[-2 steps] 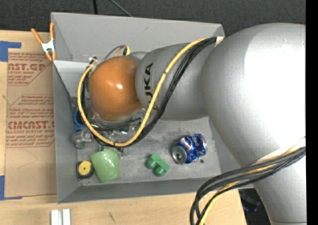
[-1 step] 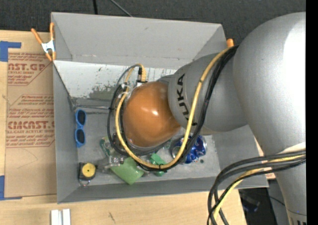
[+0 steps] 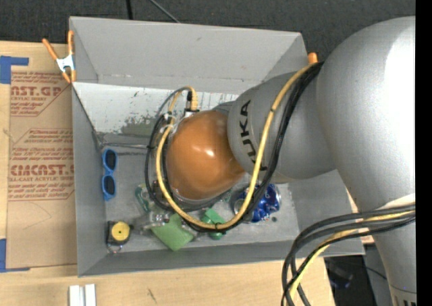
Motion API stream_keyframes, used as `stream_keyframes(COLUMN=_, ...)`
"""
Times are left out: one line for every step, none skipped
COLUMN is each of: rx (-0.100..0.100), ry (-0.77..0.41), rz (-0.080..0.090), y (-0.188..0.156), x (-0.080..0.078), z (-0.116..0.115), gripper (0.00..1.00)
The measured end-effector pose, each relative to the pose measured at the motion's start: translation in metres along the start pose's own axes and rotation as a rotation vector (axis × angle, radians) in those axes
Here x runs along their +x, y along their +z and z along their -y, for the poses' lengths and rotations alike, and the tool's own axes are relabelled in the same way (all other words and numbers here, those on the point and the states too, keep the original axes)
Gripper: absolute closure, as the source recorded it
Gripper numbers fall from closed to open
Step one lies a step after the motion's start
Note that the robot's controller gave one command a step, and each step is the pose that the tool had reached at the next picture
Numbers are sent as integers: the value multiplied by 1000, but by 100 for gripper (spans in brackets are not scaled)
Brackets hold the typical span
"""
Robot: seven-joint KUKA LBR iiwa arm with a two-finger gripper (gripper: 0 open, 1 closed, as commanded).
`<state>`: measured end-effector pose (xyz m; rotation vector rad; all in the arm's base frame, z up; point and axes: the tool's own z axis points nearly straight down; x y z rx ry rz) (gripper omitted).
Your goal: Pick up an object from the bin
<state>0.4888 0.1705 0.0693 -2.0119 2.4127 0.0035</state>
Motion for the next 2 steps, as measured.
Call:
stream_keyframes(rx=8, ry=22, rz=3, y=-79, x=8, z=15, gripper=100)
stream_keyframes(rx=12, ry=19, rz=7, y=-163, x=-24, z=58, gripper=100)
